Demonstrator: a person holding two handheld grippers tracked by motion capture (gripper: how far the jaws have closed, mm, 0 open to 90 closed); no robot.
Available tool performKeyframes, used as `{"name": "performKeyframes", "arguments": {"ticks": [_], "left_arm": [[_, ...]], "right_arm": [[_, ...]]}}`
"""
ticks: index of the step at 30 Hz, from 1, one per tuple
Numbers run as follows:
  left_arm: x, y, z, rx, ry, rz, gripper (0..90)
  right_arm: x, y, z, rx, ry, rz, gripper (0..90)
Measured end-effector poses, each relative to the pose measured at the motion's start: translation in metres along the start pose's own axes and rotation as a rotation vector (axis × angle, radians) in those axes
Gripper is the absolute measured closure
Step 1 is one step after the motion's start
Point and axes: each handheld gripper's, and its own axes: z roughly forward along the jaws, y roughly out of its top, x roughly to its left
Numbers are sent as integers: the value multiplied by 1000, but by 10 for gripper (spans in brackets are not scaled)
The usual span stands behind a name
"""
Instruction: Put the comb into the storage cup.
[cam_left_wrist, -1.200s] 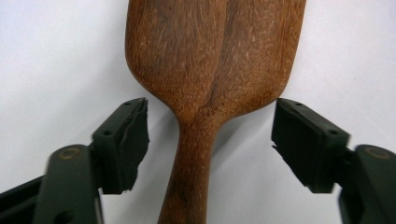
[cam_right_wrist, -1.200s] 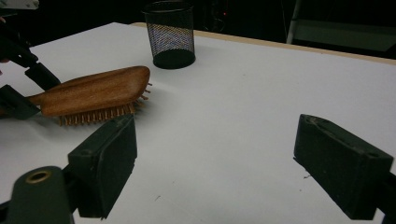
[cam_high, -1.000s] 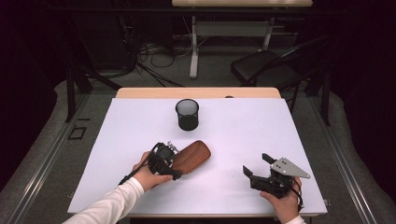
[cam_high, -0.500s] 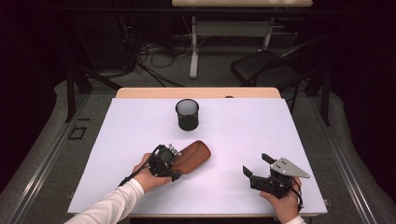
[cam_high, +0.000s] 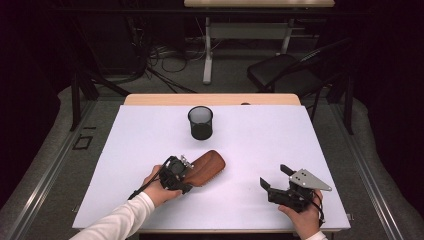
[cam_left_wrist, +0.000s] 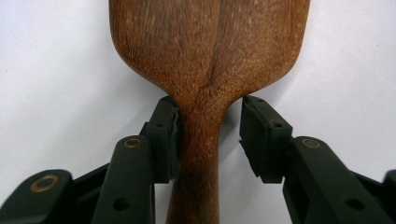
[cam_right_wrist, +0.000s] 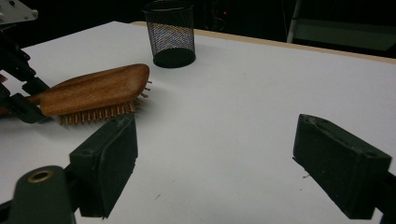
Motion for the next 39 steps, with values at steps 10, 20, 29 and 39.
{"name": "performKeyframes", "arguments": {"ticks": [10,20,29,39], "left_arm": [[1,0,1,7,11,4,639],[0,0,1,4,25,11,678],[0,0,1,2,31,18,693],[-2,-2,1,-6,36,23,706]], "right_arm": [[0,0,0,2,-1,0,137],[0,0,0,1,-1,-1,139],[0,0,0,5,0,-1,140],[0,0,0,1,-1,-1,141]]}}
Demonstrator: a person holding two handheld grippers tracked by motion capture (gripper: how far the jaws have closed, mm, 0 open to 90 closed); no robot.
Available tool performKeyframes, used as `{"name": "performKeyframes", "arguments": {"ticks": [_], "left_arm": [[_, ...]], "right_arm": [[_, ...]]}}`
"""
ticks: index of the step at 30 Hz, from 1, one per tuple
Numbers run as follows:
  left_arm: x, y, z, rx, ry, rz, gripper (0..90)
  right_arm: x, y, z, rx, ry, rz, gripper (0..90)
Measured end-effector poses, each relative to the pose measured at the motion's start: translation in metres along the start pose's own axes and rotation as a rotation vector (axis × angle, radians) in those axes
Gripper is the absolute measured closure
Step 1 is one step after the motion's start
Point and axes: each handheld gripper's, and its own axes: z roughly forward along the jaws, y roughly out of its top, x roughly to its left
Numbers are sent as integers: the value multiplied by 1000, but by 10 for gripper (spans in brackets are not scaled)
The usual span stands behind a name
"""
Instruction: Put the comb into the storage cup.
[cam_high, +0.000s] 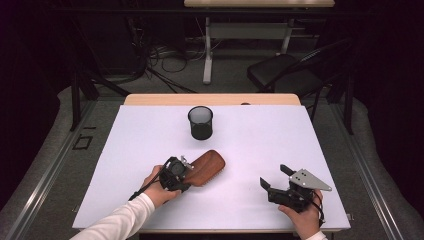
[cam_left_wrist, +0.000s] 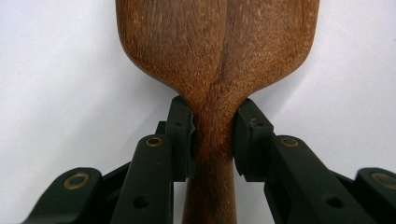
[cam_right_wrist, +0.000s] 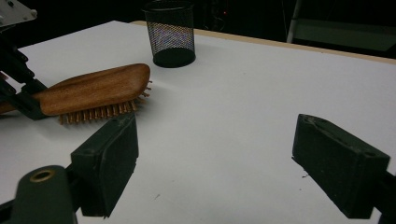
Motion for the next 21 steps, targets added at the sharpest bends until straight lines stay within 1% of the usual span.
{"name": "performKeyframes", "arguments": {"ticks": [3,6,9,14,21], "left_arm": [[0,-1,-1,-7,1,5,709],[-1,-2,-2,-30,-8,-4,713],[-1,-2,-4,-47,-7,0,716],[0,-3,-5,-55,-18,-8,719],[-1,-5,-5,-75,-20,-14,721]], "right_arm": [[0,0,0,1,1,1,141],[0,0,0,0,1,0,141],[0,0,0,2,0,0,141],[0,0,0,4,1,0,141],[0,0,0,3,0,1,141]]}}
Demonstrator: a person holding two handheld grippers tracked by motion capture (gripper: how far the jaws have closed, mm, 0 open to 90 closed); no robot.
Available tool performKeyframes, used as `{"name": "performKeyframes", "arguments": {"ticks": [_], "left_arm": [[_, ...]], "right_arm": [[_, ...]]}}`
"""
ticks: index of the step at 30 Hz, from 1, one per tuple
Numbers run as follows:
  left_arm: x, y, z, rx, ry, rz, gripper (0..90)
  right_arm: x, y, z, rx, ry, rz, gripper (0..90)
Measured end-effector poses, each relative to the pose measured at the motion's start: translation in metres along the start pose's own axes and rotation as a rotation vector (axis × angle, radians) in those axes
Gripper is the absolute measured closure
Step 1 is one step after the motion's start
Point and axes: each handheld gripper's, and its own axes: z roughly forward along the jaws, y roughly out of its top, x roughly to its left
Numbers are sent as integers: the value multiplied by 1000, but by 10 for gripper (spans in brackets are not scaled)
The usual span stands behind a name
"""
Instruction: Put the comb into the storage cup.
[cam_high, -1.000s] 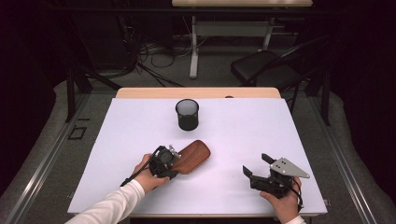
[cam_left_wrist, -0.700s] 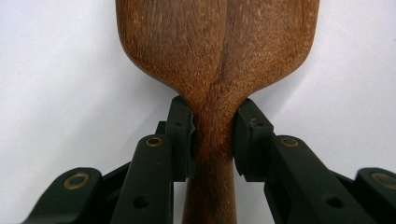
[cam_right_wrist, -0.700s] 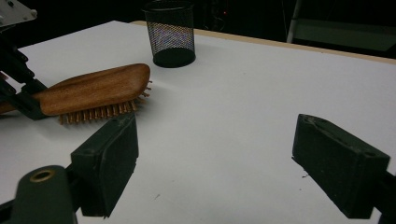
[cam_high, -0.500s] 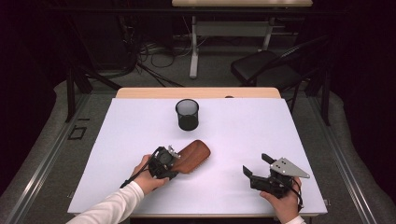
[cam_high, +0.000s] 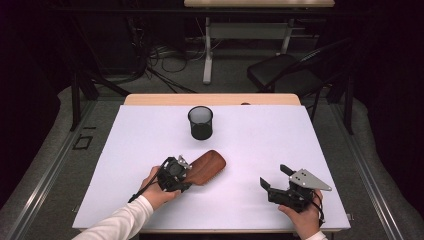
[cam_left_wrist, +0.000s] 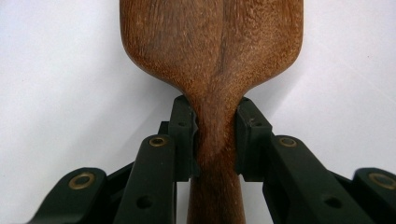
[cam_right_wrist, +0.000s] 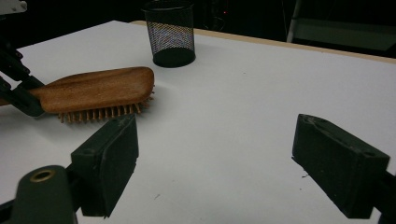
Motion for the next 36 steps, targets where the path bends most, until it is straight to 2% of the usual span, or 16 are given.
{"name": "performKeyframes", "arguments": {"ticks": [7,29,36], "left_arm": [[0,-2,-1,-21,-4,-7,722],[6,-10,-2,-104,-72,-70,723],[9,-10,-5,-133,-69,-87,722]], "right_arm": [[0,0,0,-1,1,0,141],[0,0,0,-1,-1,1,141],[0,0,0,-1,0,0,141]]}}
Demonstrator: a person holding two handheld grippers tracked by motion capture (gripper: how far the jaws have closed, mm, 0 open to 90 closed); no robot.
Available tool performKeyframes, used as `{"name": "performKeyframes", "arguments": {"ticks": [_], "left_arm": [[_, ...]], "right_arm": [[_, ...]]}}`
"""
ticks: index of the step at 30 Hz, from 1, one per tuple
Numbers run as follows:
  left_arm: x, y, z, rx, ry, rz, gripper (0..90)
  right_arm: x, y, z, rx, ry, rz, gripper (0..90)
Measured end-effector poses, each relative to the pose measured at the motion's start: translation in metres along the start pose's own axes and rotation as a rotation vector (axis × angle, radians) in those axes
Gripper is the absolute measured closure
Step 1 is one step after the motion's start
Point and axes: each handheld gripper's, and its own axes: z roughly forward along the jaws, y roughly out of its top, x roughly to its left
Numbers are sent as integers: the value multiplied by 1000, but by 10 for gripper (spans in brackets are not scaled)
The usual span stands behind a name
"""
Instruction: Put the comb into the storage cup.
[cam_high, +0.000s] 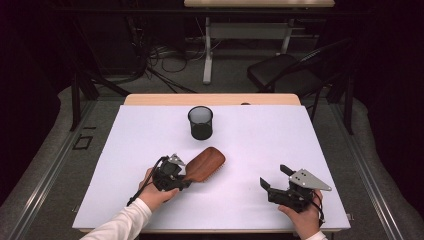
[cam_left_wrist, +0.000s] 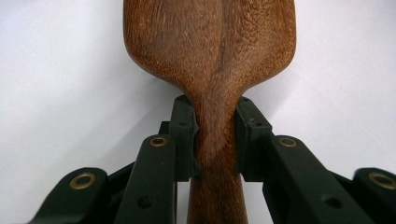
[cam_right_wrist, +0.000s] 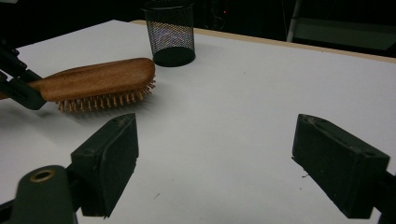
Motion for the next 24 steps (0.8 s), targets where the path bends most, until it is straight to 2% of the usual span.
{"name": "performKeyframes", "arguments": {"ticks": [7,24], "left_arm": [[2,1,-4,-40,-2,-25,721],[4,6,-16,-111,0,-44,720]], "right_arm": [[0,0,0,2,0,-2,141],[0,0,0,2,-2,-1,142]]}}
